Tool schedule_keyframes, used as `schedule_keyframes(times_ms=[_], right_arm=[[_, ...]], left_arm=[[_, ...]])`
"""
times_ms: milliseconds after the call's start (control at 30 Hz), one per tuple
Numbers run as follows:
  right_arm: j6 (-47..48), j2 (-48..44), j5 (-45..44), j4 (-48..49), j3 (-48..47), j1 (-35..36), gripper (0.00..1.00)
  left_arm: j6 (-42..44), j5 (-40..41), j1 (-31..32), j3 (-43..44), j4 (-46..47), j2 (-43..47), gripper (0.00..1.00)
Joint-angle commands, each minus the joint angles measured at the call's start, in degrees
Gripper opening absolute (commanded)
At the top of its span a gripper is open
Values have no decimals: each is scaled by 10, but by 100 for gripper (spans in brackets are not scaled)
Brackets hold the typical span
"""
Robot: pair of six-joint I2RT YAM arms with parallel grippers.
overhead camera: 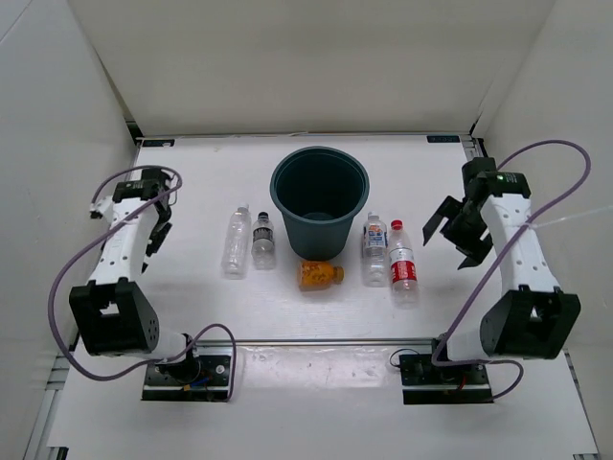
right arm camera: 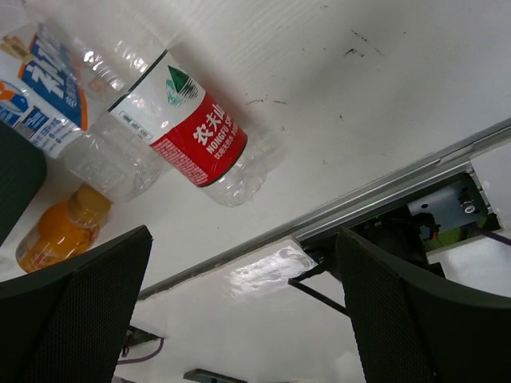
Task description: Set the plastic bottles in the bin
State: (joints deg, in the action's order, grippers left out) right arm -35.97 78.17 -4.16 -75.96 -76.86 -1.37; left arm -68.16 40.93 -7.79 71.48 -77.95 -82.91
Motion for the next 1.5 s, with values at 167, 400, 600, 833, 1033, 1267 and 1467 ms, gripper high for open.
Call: schedule_keyframes(times_ms=[167, 400, 600, 833, 1033, 1267, 1467], right_arm=[[48, 70, 73, 106, 40, 7, 100], [49, 116, 72, 204, 119, 20, 100], [78, 172, 64, 252, 145, 20, 100], [71, 228, 81, 275, 120, 26, 100], [60, 247, 81, 281, 120, 26, 77], [65, 226, 60, 269, 120, 20, 36], [-5, 128, 25, 176, 21, 29, 23]], left_arm=[[201, -229, 97, 78, -5, 68, 100], [302, -421, 97, 86, 82, 99, 100], [321, -427, 104, 62, 95, 111, 100], [327, -440, 104, 61, 95, 111, 100], [327, -434, 104, 55, 95, 94, 100], [317, -434, 104, 49, 115, 81, 99], [323, -451, 104, 55, 134, 81, 97]])
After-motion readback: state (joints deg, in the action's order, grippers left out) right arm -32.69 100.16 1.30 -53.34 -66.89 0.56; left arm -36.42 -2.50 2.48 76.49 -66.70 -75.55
